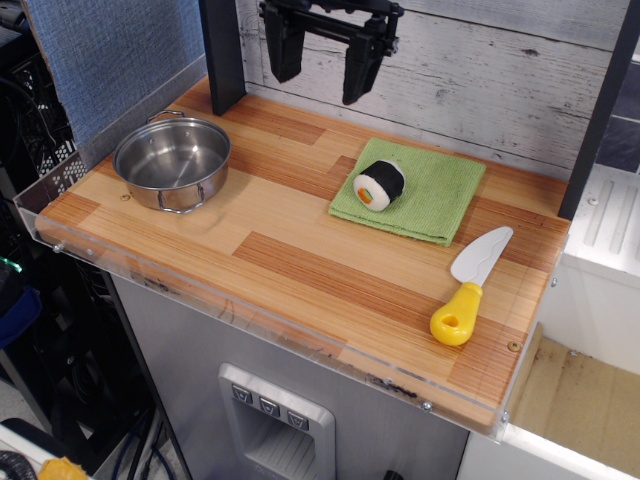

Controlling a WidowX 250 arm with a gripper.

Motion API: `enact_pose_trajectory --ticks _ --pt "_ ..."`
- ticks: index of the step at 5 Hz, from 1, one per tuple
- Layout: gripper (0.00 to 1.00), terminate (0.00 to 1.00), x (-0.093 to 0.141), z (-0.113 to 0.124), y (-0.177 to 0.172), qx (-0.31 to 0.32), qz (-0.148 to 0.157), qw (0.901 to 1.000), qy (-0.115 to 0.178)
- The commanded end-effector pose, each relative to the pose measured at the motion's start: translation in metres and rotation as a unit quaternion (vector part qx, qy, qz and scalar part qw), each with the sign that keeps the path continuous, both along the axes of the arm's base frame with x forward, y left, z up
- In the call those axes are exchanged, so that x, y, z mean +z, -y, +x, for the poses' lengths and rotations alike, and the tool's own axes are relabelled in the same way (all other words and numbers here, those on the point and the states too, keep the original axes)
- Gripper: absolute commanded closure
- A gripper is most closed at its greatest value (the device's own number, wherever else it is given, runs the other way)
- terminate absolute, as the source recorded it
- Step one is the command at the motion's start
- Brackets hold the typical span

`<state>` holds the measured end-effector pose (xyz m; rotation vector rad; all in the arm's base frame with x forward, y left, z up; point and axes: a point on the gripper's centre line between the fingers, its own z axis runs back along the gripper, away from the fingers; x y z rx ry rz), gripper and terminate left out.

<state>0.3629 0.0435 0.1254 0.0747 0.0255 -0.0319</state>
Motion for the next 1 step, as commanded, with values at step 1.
enact_pose_trajectory --ticks 1 --pt "0.00 1.00 0.0168 0.0044 -0.0032 0.000 0.003 0.9997 0.023"
